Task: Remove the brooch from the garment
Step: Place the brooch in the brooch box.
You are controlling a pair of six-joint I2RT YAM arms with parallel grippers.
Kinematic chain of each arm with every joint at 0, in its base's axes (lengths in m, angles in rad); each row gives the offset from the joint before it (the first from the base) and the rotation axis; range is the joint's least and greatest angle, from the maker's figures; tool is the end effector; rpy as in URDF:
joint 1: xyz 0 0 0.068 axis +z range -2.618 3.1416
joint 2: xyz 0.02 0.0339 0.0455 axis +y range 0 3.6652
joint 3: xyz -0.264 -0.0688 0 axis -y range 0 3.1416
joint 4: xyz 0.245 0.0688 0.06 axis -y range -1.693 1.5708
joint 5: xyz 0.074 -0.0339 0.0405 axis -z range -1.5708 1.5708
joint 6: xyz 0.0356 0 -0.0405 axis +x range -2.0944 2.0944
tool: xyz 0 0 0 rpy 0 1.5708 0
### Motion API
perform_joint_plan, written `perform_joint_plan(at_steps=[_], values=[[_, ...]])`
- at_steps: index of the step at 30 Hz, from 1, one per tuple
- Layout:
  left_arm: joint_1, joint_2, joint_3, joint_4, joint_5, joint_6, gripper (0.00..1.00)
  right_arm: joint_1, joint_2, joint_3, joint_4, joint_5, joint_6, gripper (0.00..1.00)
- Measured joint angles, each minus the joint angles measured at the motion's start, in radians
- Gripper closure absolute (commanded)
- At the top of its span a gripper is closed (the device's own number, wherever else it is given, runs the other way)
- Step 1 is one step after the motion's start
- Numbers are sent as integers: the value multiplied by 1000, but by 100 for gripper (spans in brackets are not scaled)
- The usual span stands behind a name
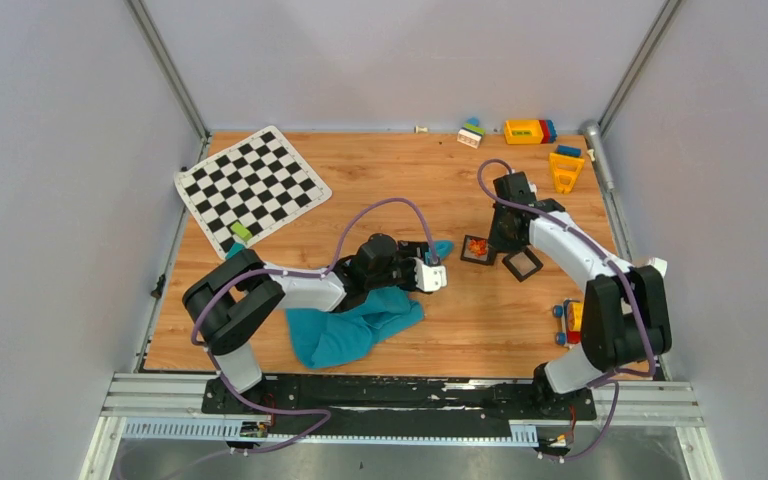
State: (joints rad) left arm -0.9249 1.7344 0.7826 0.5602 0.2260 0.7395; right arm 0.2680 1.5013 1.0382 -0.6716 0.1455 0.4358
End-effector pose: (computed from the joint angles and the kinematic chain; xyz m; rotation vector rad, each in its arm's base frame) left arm 0.2070 -0.2879 0.1678 1.5510 1.2108 -0.3432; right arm 0.2847 0.0728 0.2221 0.2680 2.6701 0.0214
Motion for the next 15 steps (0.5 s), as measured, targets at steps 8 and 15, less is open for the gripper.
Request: perform_joint_plan(at_steps=[8, 15], values=[[47, -29, -2, 58, -80, -134, 31, -77, 190, 182, 12, 49, -27, 94], [57, -29, -2, 62, -123, -183, 31, -107, 344, 357, 25, 95, -57, 67]])
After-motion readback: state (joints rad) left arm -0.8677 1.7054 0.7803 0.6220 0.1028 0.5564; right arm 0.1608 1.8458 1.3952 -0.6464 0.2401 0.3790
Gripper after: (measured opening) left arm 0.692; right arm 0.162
